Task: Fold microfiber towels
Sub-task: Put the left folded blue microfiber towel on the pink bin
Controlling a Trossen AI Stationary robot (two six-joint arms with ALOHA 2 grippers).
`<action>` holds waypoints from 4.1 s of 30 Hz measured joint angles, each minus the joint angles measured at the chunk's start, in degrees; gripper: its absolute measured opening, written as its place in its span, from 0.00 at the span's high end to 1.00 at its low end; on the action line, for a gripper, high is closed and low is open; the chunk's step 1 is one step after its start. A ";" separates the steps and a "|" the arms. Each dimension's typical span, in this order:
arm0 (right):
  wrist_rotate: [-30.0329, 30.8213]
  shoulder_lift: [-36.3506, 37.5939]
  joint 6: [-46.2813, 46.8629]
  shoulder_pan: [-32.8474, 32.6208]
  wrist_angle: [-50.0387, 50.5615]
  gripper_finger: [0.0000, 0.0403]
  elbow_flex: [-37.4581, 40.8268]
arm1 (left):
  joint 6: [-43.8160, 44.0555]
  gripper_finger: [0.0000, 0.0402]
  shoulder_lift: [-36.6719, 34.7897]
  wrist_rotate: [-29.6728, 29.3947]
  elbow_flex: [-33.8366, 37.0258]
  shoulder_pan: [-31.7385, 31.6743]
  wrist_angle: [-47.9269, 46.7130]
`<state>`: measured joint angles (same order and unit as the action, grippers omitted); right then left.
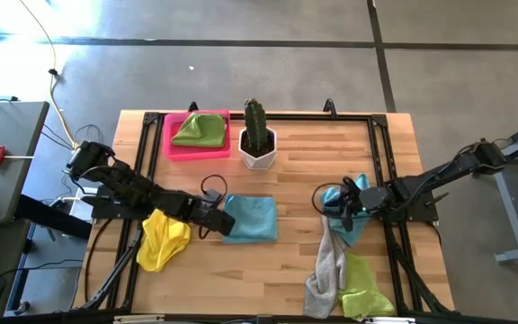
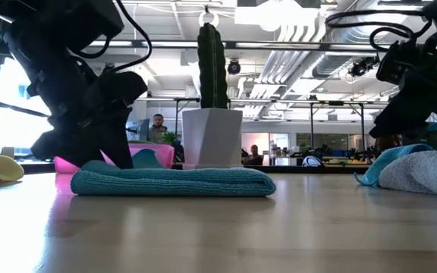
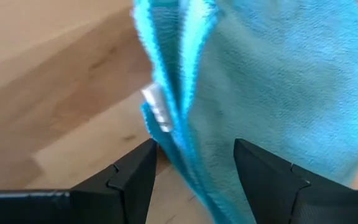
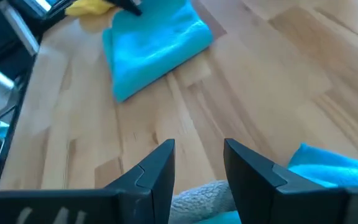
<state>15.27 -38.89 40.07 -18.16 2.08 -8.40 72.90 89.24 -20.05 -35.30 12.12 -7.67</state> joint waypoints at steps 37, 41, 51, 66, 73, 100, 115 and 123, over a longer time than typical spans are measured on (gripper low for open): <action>5.62 -0.02 -6.03 0.21 0.77 0.68 -0.04 | 4.56 0.55 7.75 -6.60 -0.24 0.00 11.61; 5.62 -0.02 -6.03 0.21 0.77 0.68 -0.04 | 4.21 0.70 7.84 -6.57 -0.14 0.00 11.01; 5.62 -0.02 -6.03 0.21 0.77 0.68 -0.04 | -1.13 0.96 7.99 -5.57 -0.06 -0.69 10.64; 5.60 -0.02 -6.03 0.21 0.77 0.68 -0.04 | -12.74 0.99 5.08 4.98 -0.01 -4.94 9.81; 5.60 -0.02 -6.03 0.21 0.75 0.68 -0.04 | -18.00 1.00 4.25 9.85 -0.08 -8.56 9.03; 5.60 -0.02 -6.03 0.22 1.49 0.68 -0.07 | -56.15 1.00 0.47 -9.72 -31.01 -26.15 -41.66; 5.60 -0.02 -6.02 0.21 1.55 0.68 -0.07 | -58.13 0.98 0.43 -10.98 -40.06 -45.97 -47.94; 5.60 -0.02 -6.02 0.22 1.55 0.68 -0.07 | -55.09 0.96 0.41 -3.29 -40.65 -52.83 -37.96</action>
<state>20.86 -38.92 34.05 -17.94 3.63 -8.47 17.82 89.65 -23.34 -75.94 -40.71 -45.63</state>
